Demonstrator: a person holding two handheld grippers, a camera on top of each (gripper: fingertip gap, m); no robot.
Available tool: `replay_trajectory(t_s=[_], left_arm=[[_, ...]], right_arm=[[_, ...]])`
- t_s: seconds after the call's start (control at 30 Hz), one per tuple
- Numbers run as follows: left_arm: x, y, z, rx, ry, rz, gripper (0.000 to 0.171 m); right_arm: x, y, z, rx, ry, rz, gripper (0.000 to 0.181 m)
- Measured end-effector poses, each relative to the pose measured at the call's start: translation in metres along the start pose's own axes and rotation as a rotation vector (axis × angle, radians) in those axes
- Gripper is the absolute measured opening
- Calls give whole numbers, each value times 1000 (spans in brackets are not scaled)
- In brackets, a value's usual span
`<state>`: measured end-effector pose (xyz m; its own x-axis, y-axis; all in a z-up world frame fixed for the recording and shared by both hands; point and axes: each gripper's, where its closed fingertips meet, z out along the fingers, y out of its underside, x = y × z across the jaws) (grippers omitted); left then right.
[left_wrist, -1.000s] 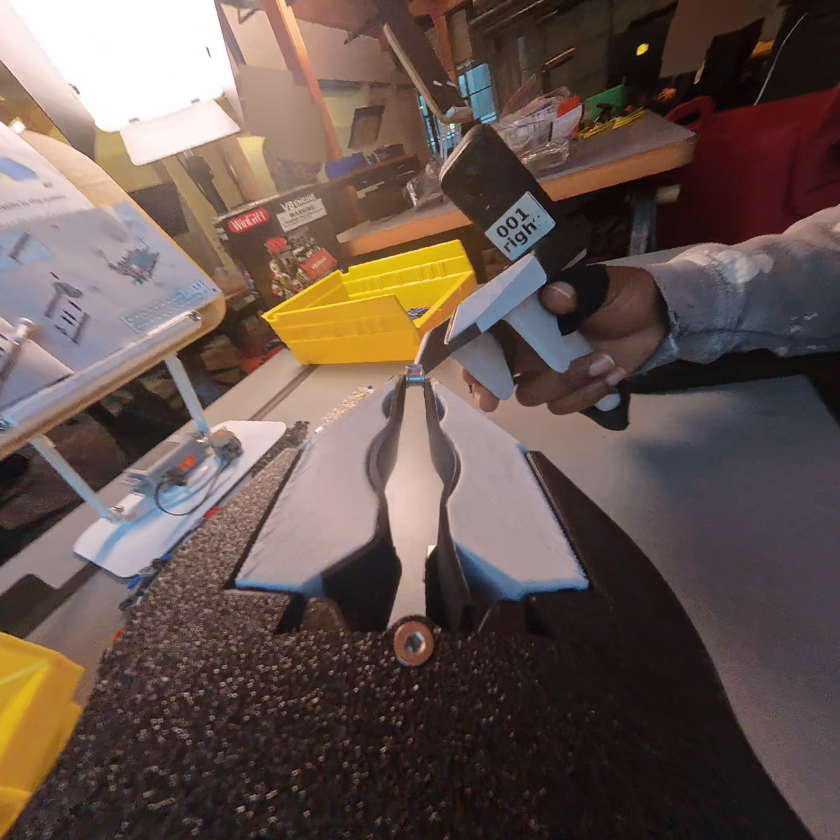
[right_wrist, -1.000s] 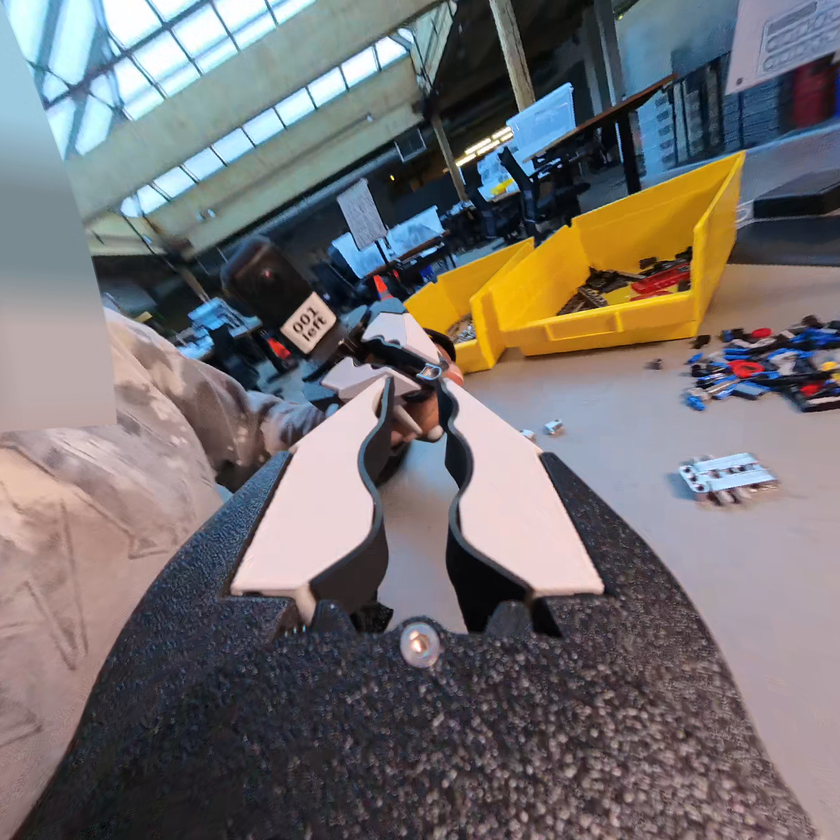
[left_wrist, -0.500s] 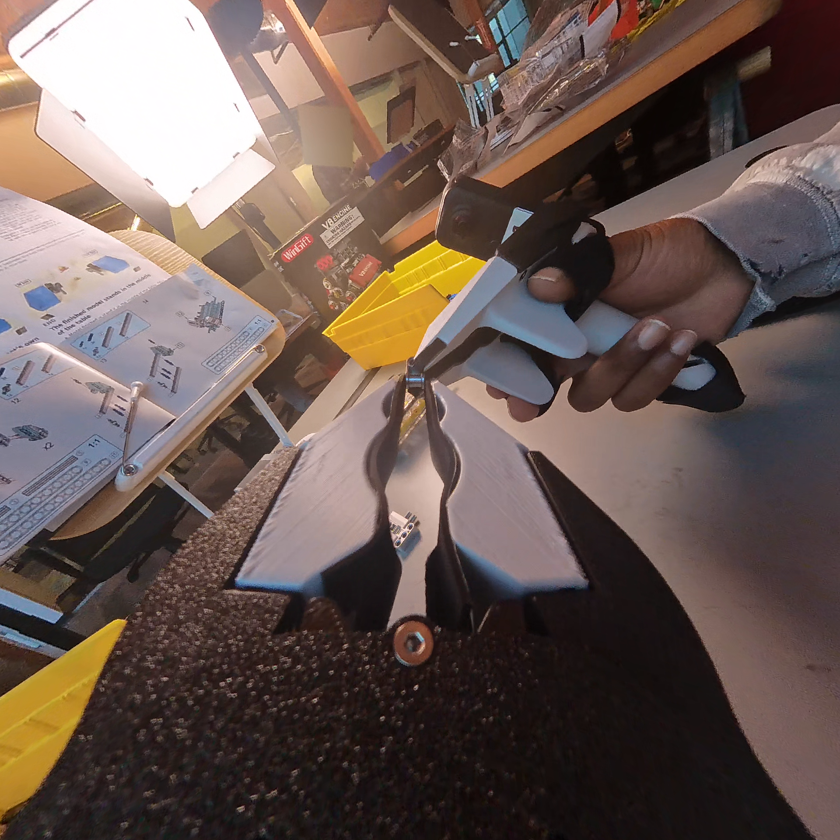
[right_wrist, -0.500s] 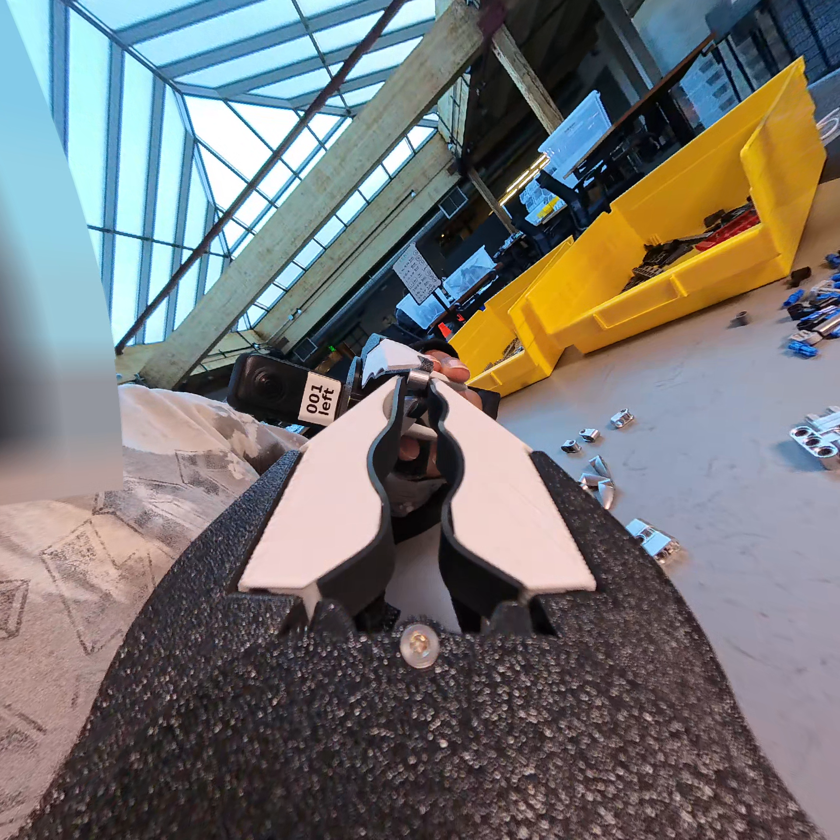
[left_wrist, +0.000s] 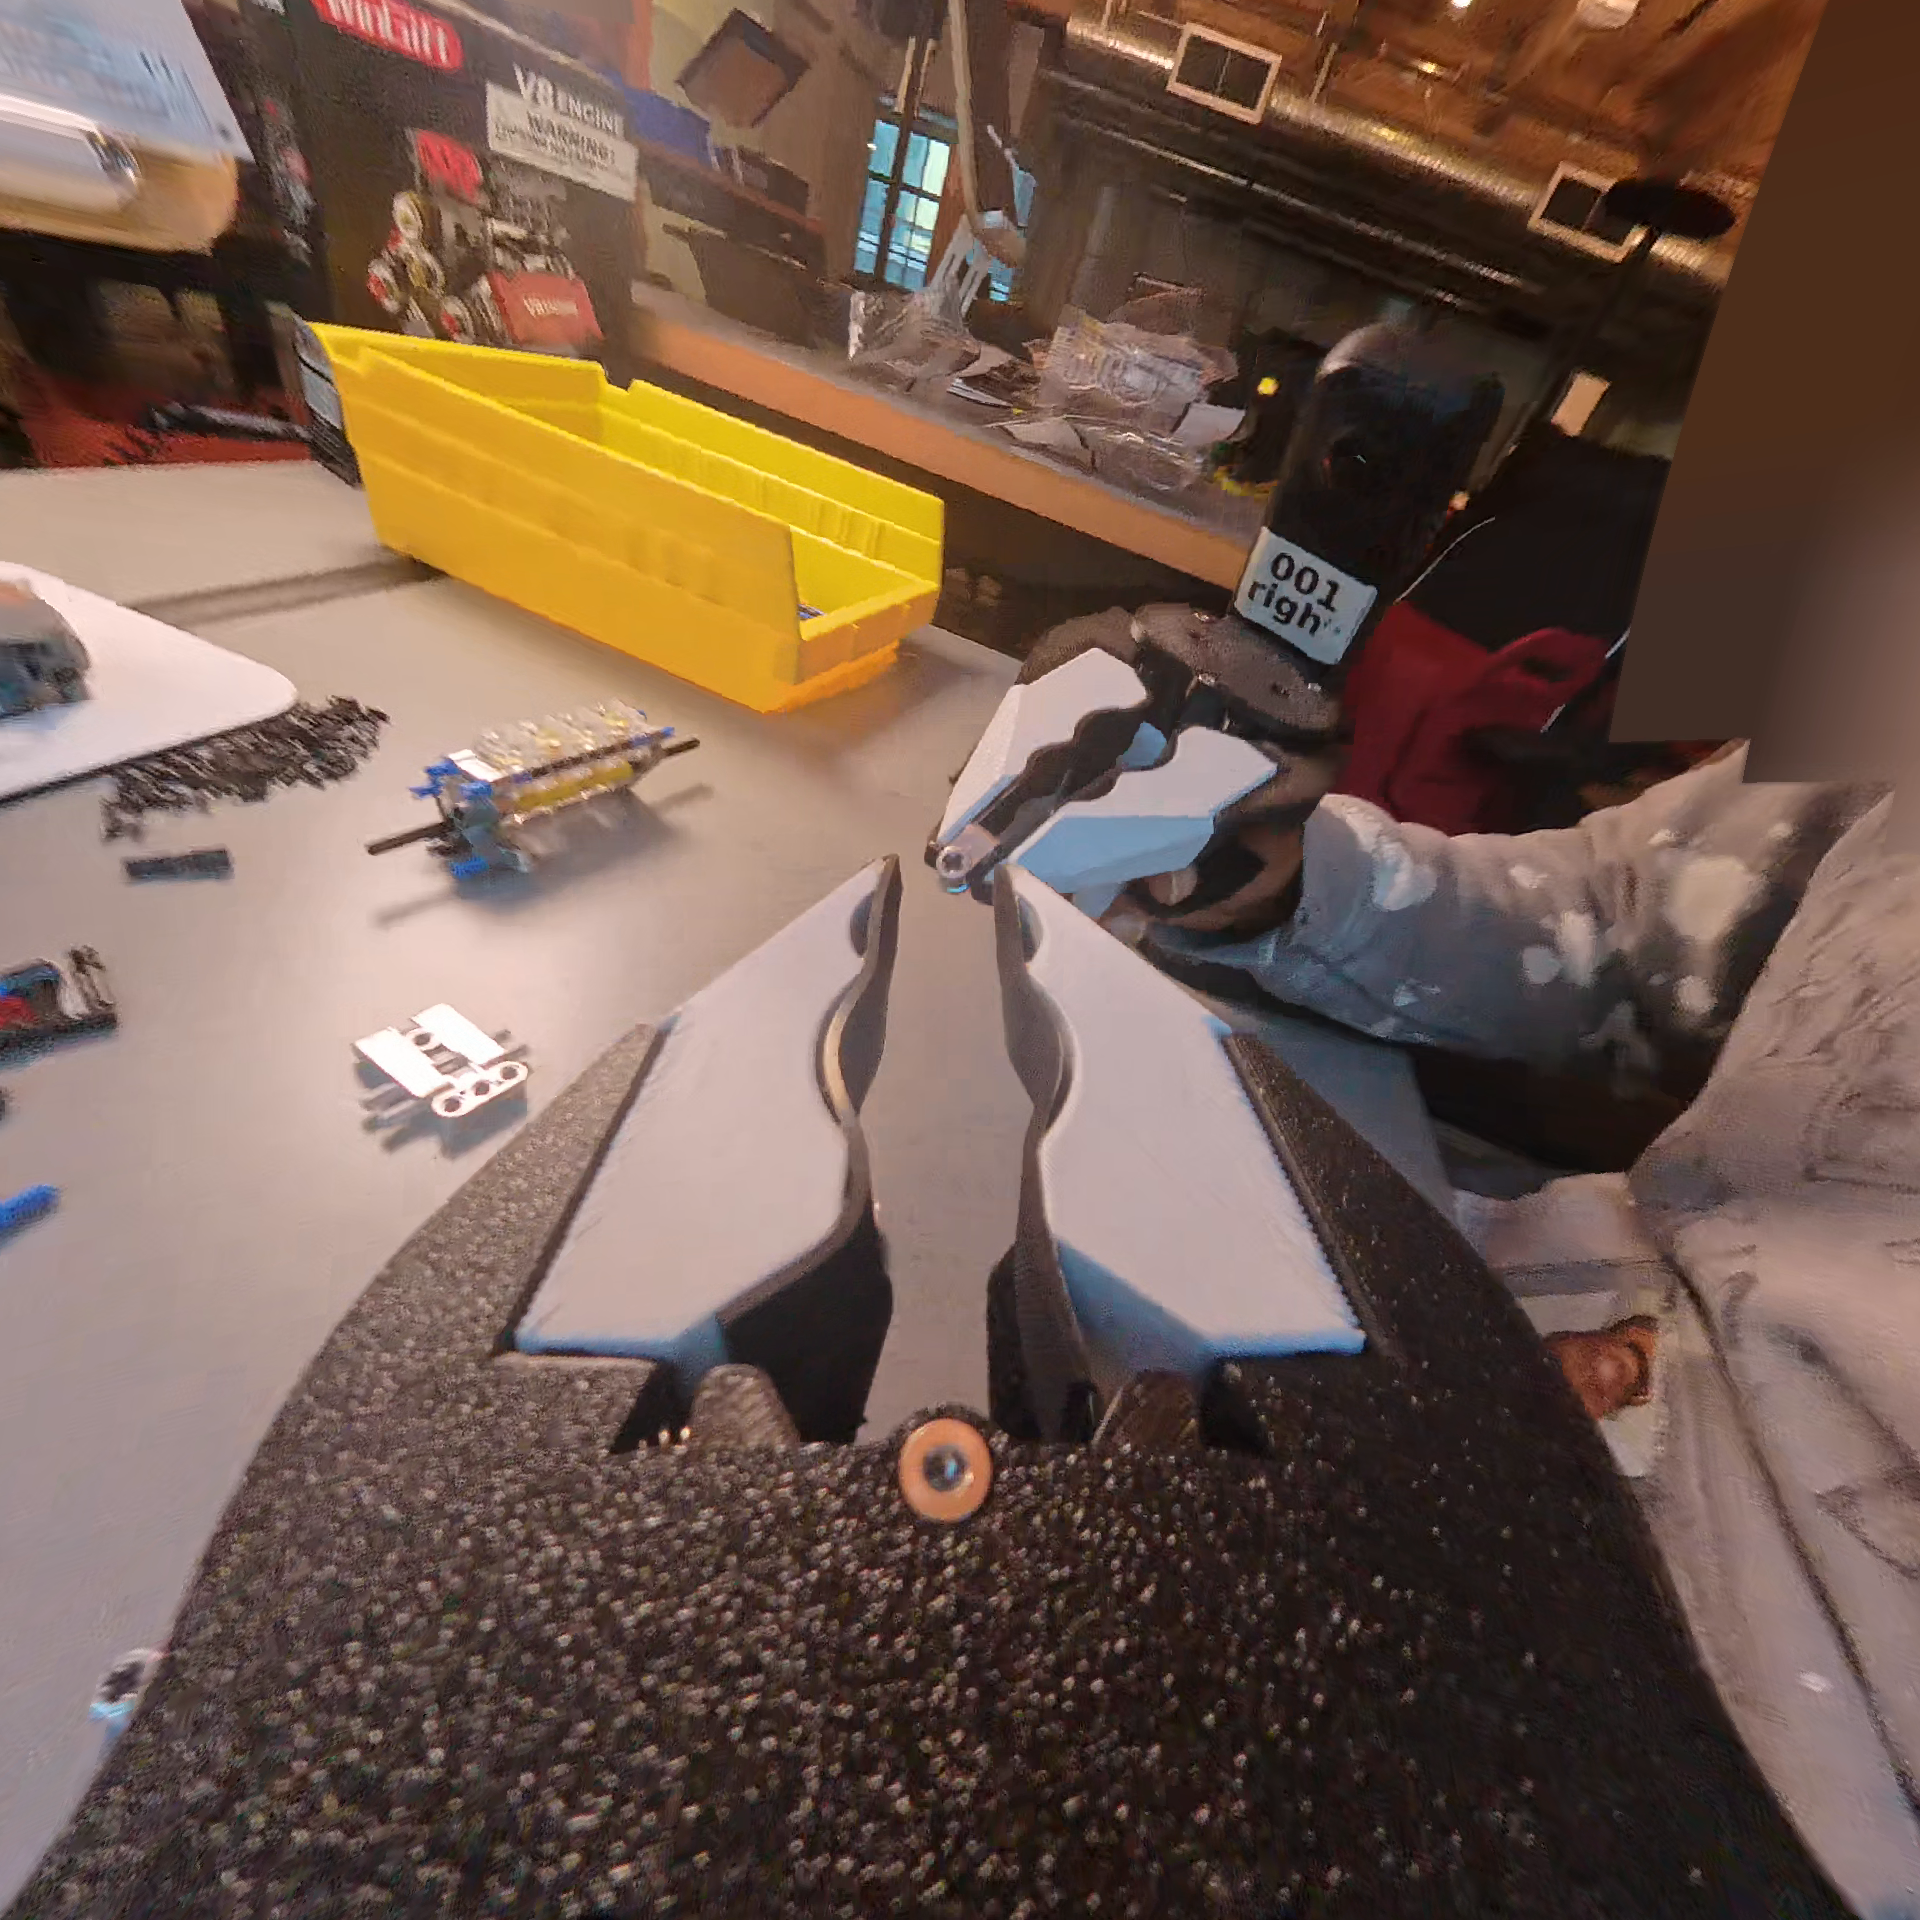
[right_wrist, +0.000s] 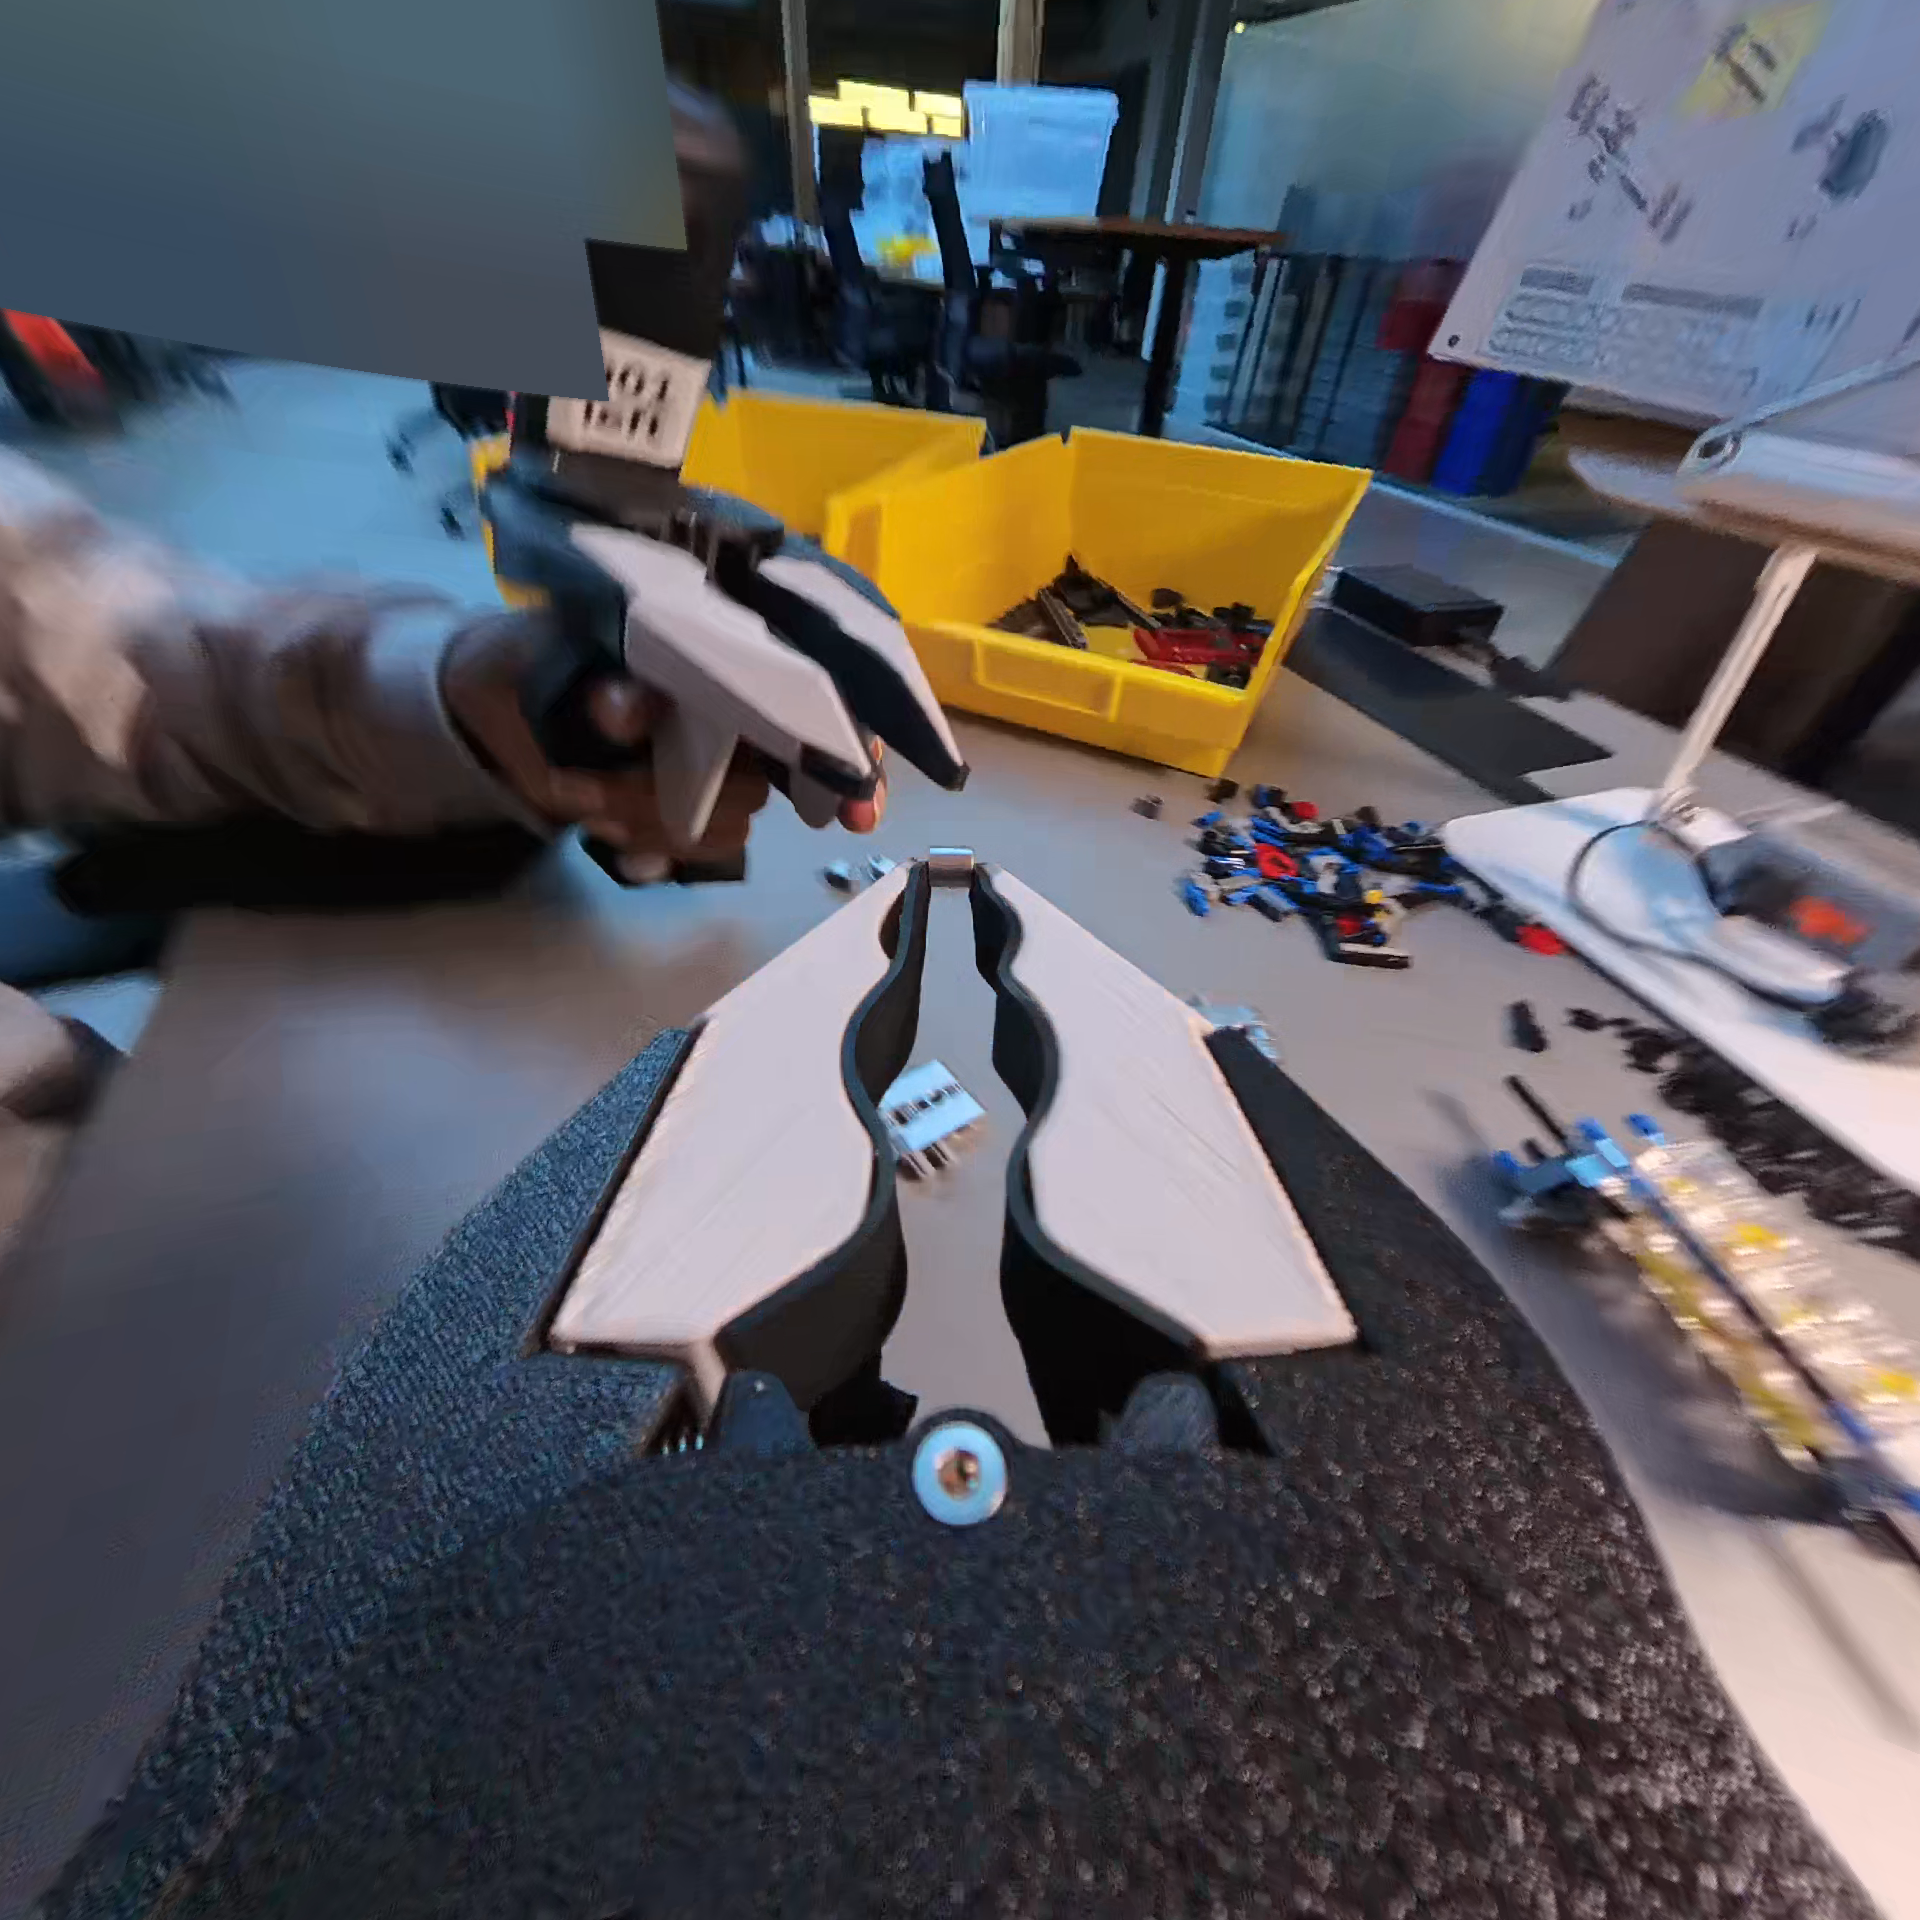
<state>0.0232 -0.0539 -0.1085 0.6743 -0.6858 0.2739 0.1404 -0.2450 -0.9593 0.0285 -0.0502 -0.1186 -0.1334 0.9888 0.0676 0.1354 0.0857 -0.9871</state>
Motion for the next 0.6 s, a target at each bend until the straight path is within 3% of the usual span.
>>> replay_trajectory(t_s=[0.1,0.2,0.33,0.6], left_arm=[[3,5,3,-12,68,-129,18],[2,16,6,-63,90,-219,18],[3,23,7,-89,139,-327,19],[5,27,7,-112,153,-330,13]], right_arm=[[-8,7,3,-60,33,-197,7],[-12,9,5,-87,52,-283,7],[-12,15,7,-131,74,-338,7],[-13,19,8,-154,75,-366,7]])
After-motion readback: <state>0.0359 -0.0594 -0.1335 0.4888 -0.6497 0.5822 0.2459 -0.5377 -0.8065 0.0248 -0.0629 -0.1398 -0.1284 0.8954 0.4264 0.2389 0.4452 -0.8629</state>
